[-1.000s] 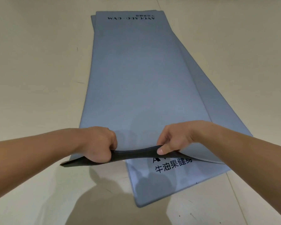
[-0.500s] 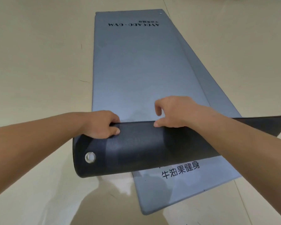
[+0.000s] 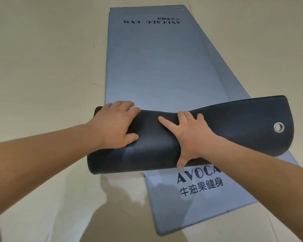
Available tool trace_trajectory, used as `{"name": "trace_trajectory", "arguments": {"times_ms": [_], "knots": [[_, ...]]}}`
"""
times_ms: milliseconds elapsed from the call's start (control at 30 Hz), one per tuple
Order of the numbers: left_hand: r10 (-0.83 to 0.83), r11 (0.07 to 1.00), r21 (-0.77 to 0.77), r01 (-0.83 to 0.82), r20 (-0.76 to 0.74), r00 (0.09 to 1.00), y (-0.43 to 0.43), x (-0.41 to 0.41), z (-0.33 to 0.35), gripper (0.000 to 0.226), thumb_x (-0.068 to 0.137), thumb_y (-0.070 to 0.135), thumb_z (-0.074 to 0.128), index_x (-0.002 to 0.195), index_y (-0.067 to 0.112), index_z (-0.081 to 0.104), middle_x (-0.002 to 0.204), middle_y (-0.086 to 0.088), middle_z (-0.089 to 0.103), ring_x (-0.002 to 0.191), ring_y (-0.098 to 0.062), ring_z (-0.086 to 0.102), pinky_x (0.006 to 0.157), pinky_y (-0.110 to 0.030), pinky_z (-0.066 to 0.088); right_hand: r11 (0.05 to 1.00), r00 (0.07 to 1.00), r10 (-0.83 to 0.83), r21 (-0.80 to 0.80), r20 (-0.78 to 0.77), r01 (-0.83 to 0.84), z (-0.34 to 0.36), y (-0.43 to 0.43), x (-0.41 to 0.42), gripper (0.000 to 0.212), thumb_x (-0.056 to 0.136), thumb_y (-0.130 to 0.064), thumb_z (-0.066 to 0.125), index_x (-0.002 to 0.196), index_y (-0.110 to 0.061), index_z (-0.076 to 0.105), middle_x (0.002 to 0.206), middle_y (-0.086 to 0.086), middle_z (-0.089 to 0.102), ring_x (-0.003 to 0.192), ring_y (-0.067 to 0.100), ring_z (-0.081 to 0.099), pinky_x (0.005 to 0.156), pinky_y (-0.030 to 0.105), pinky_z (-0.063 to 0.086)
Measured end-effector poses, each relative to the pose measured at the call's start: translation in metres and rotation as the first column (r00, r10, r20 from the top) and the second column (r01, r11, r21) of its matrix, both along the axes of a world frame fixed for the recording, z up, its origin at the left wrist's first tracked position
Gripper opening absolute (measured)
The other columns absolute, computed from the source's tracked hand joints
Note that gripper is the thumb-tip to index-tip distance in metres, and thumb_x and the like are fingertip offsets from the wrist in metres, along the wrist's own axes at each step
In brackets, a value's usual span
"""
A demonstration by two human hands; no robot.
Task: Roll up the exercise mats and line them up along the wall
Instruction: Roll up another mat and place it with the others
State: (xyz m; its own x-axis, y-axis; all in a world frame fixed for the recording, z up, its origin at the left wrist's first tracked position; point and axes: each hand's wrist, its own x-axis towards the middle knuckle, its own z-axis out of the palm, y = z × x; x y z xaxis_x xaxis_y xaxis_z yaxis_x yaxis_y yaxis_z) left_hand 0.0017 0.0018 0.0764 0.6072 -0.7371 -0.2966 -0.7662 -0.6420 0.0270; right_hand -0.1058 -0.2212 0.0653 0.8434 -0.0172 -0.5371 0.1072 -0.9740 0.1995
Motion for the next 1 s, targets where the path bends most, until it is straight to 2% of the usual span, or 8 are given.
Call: {"name": "trace_trajectory", "arguments": {"times_ms": [133,233,367,500,633,767,900,1000], "knots": [[-0.043,0.972,0.226,0.066,-0.106,0.993,-0.012,-0.050,-0.022,0.142,0.067,0.087,0.068,0.165,0.025,-0.014,0.173,-0.012,-0.001,0.161,-0.033,-0.001,0.127,-0.060,0.013,0.980,0.979,-0.087,0.162,-0.186,0.117,-0.001,-0.024,0.021,0.153,0.047,-0.084,0.087,0.160,-0.052,-0.010,0.150,0.007,0.041,0.137,0.032,0.046,0.113,0.053,0.036],[0.010,0.968,0.250,0.016,-0.104,0.995,-0.019,-0.053,-0.051,0.151,0.063,0.082,0.077,0.160,0.030,-0.027,0.171,-0.015,0.002,0.159,-0.037,0.004,0.124,-0.066,0.016,0.958,0.949,-0.125,0.215,-0.289,0.192,-0.010,-0.026,0.026,0.149,0.047,-0.078,0.091,0.160,-0.056,-0.004,0.152,0.003,0.041,0.138,0.032,0.046,0.117,0.053,0.033],[0.042,0.972,0.234,0.001,-0.180,0.983,-0.024,-0.032,-0.059,0.148,0.055,0.079,0.079,0.161,0.035,-0.014,0.156,-0.006,0.034,0.140,-0.031,0.040,0.111,-0.056,0.043,0.975,0.981,-0.087,0.189,-0.175,0.120,-0.013,-0.021,0.025,0.150,0.049,-0.078,0.091,0.163,-0.050,-0.001,0.171,0.008,0.018,0.158,0.035,0.018,0.125,0.066,0.015],[0.030,0.981,0.194,0.016,-0.231,0.972,-0.020,-0.020,-0.057,0.138,0.052,0.082,0.074,0.158,0.040,-0.004,0.143,0.002,0.044,0.123,-0.023,0.053,0.101,-0.047,0.053,0.991,0.992,-0.113,-0.080,-0.053,0.109,-0.009,-0.020,-0.002,0.158,0.049,-0.082,0.087,0.164,-0.042,-0.015,0.172,0.021,0.002,0.159,0.048,0.000,0.120,0.077,0.010],[0.018,0.980,0.196,0.034,-0.259,0.966,-0.025,-0.019,-0.053,0.127,0.053,0.077,0.075,0.156,0.043,0.009,0.126,0.006,0.049,0.108,-0.020,0.057,0.093,-0.044,0.056,0.987,0.984,-0.157,-0.037,-0.082,0.154,-0.012,-0.035,-0.017,0.150,0.053,-0.074,0.091,0.161,-0.048,-0.011,0.160,0.019,0.027,0.150,0.043,0.027,0.116,0.070,0.029],[0.010,0.980,0.191,0.059,-0.342,0.940,-0.033,-0.022,-0.045,0.112,0.059,0.064,0.083,0.151,0.043,0.023,0.116,0.007,0.051,0.098,-0.019,0.060,0.088,-0.041,0.058,0.981,0.973,-0.174,0.063,-0.152,0.186,-0.007,-0.045,-0.018,0.132,0.053,-0.070,0.091,0.154,-0.054,0.008,0.131,0.005,0.050,0.121,0.031,0.056,0.104,0.056,0.046],[0.007,0.978,0.192,0.081,-0.418,0.908,-0.024,-0.030,-0.039,0.107,0.061,0.055,0.085,0.150,0.043,0.027,0.114,0.010,0.052,0.099,-0.017,0.060,0.090,-0.040,0.058,0.985,0.973,-0.125,0.096,-0.193,0.145,-0.002,-0.049,-0.026,0.120,0.057,-0.060,0.093,0.150,-0.054,0.018,0.114,-0.001,0.047,0.100,0.026,0.061,0.083,0.042,0.052],[0.031,0.972,0.223,0.071,-0.426,0.904,-0.018,-0.044,-0.045,0.106,0.062,0.055,0.084,0.151,0.041,0.027,0.117,0.008,0.051,0.101,-0.019,0.059,0.090,-0.041,0.057,0.992,0.971,-0.083,0.072,-0.226,0.102,-0.015,-0.039,-0.041,0.119,0.061,-0.059,0.092,0.152,-0.053,0.016,0.122,0.001,0.050,0.110,0.029,0.060,0.090,0.046,0.052]]}}
